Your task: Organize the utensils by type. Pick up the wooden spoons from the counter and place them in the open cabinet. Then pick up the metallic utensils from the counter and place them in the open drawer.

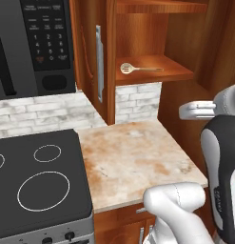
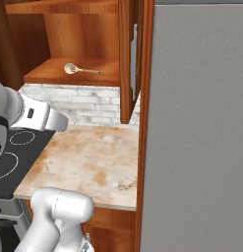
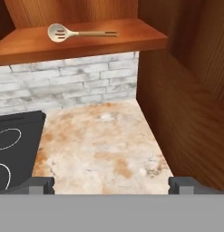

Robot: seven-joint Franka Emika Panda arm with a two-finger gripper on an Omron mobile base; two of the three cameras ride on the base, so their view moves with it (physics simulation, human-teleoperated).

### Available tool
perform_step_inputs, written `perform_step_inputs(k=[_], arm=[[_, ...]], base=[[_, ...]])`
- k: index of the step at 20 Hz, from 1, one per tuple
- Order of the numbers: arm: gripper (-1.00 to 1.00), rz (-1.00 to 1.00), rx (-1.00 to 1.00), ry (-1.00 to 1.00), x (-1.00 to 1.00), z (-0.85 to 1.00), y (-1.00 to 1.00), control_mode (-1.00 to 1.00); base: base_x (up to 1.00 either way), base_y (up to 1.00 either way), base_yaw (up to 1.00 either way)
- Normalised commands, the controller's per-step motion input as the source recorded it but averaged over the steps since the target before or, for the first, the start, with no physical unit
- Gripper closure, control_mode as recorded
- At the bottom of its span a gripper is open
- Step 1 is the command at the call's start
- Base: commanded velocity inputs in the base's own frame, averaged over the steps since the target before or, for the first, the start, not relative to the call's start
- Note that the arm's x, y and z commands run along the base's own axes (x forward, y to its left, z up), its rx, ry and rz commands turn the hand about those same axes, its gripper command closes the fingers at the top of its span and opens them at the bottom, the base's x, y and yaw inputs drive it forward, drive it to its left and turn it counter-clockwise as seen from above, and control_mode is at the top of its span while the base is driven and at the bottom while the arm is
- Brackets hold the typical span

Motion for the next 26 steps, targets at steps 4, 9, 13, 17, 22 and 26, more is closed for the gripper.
perform_step_inputs(k=[4, 9, 13, 17, 22, 26], arm=[[-1.00, 0.00, 0.00, 0.00, -0.20, -0.44, 0.00, -1.00], [-1.00, 0.00, 0.00, -0.01, -0.16, -0.43, 0.00, -1.00], [-1.00, -0.01, 0.00, -0.04, 0.00, -0.17, 0.00, -1.00], [-1.00, -0.01, 0.00, 0.00, 0.00, 0.00, 0.00, -1.00], [-1.00, 0.00, 0.00, 0.00, 0.00, 0.00, 0.00, -1.00], [-1.00, 0.00, 0.00, 0.00, 0.00, 0.00, 0.00, -1.00]], base=[[0.00, 0.00, 0.00], [0.00, 0.00, 0.00], [0.00, 0.00, 0.00], [0.00, 0.00, 0.00], [0.00, 0.00, 0.00], [0.00, 0.00, 0.00]])
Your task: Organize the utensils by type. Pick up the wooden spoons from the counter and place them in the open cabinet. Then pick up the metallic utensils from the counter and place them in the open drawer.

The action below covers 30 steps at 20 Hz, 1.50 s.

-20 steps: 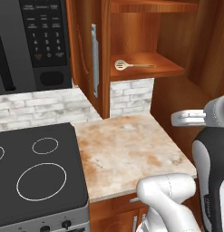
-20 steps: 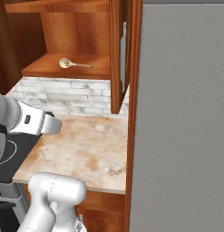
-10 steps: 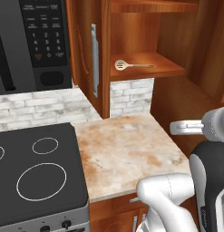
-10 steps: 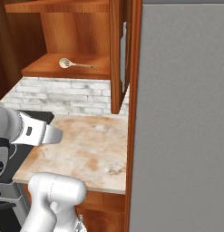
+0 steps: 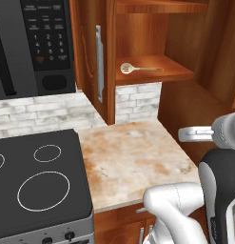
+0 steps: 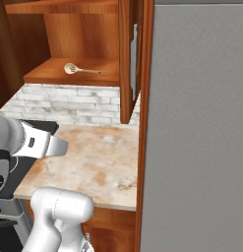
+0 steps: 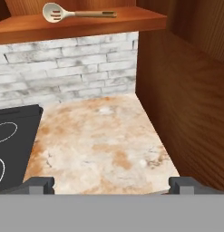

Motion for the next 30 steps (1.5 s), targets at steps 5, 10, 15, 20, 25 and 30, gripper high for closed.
perform_step_inputs(k=[5, 10, 15, 20, 25, 30], arm=[[-1.00, 0.00, 0.00, 0.00, -0.07, 0.00, 0.00, 1.00], [-1.00, 0.00, 0.00, 0.00, 0.00, 0.00, 0.00, 1.00], [-1.00, 0.00, 0.00, 0.00, 0.00, 0.00, 0.00, 1.00], [-1.00, 0.00, 0.00, 0.00, 0.00, 0.00, 0.00, 1.00], [-1.00, 0.00, 0.00, 0.00, 0.00, 0.00, 0.00, 1.00], [-1.00, 0.00, 0.00, 0.00, 0.00, 0.00, 0.00, 1.00]], base=[[-0.07, 0.00, 0.00], [-0.64, 0.00, -0.16], [-0.70, -0.02, -0.31], [-0.87, -0.13, -0.24], [-0.94, -0.21, -0.27], [-0.26, -0.18, -0.71]])
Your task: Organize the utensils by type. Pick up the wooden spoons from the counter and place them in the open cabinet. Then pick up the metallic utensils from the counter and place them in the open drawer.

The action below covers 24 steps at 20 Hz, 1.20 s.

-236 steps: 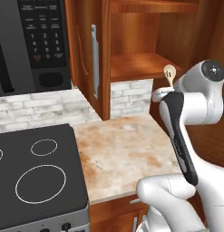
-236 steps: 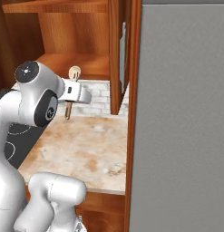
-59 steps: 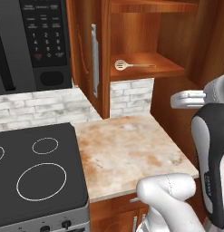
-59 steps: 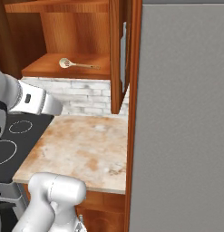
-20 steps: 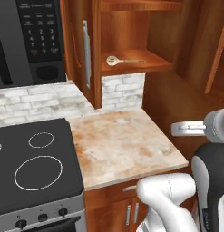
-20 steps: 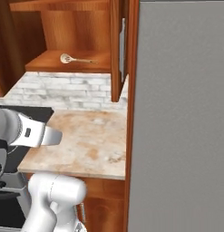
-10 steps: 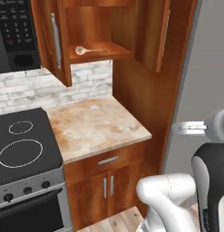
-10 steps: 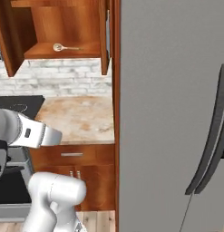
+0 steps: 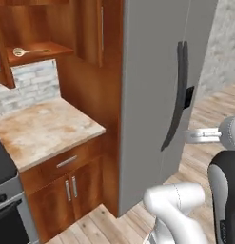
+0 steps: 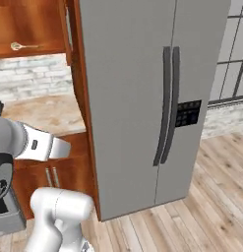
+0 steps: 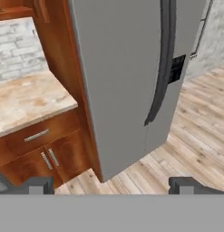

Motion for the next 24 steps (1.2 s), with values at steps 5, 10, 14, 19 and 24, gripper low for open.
perform_step_inputs(k=[5, 10, 14, 19, 24], arm=[[-1.00, 0.00, 0.00, 0.00, 0.00, 0.00, 0.00, 1.00], [-1.00, 0.00, 0.00, 0.00, 0.00, 0.00, 0.00, 1.00], [-1.00, 0.00, 0.00, 0.00, 0.00, 0.00, 0.00, 1.00], [-1.00, 0.00, 0.00, 0.00, 0.00, 0.00, 0.00, 1.00], [-1.00, 0.00, 0.00, 0.00, 0.00, 0.00, 0.00, 1.00]], base=[[0.00, -0.04, -0.94], [0.00, -0.01, -0.84], [0.02, 0.00, -0.77], [0.00, 0.00, -0.73], [0.01, 0.00, -0.66]])
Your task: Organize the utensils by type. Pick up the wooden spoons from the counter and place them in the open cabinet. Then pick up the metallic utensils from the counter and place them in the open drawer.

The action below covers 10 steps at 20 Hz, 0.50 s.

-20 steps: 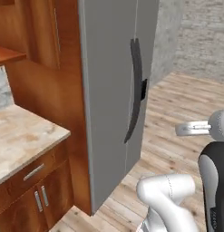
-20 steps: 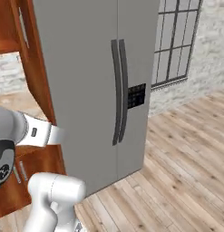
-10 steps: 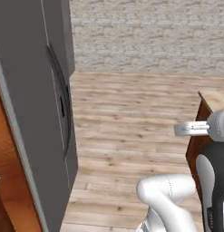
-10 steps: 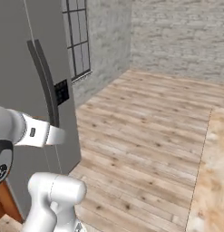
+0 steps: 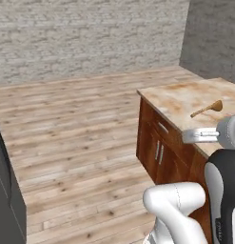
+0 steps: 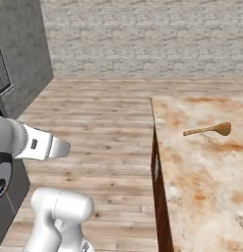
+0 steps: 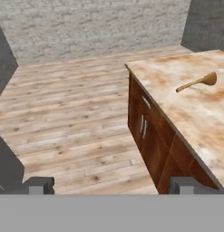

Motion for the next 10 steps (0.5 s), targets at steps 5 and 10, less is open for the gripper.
perform_step_inputs(k=[5, 10], arm=[[-1.00, 0.00, 0.00, 0.00, 0.00, 0.00, 0.00, 1.00], [-1.00, 0.00, 0.00, 0.00, 0.00, 0.00, 0.00, 1.00]], base=[[0.59, 0.23, -0.43], [0.67, 0.41, -0.13]])
